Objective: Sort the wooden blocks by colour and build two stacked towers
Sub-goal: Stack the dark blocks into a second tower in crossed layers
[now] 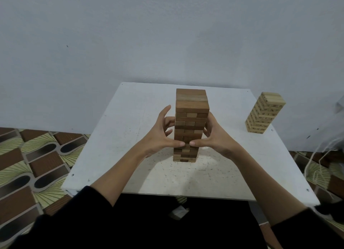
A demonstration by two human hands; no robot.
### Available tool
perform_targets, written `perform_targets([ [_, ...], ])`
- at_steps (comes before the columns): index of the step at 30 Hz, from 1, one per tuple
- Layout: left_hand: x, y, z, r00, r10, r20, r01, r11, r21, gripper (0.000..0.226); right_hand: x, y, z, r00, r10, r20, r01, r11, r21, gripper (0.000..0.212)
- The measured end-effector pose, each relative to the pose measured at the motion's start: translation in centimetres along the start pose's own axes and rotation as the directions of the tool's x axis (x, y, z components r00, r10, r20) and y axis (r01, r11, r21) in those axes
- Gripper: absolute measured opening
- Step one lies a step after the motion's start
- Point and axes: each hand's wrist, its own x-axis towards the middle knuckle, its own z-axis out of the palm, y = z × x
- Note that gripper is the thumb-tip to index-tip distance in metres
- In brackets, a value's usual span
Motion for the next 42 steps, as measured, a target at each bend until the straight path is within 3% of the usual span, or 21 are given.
perform_targets([
  [8,0.0,-0.3,0.2,1.000,0.012,-0.023,-0.012,1.000,0.000,0.116,-0.1,0.5,0.5,1.000,0.013,-0.016,-0.013,1.000,0.000,0.096],
  [31,0.3,-0.2,0.4,0.999,0.029,-0.032,-0.030,0.998,-0.050,0.119,0.1,0.3,0.4,1.000,0.006,-0.019,-0.005,0.999,0.032,0.099],
  [42,0.1,-1.7,0.5,1.000,0.005,-0.014,-0.005,1.000,-0.011,0.119,0.1,1.4,0.9,0.999,0.043,-0.013,-0.044,0.999,-0.032,0.105],
])
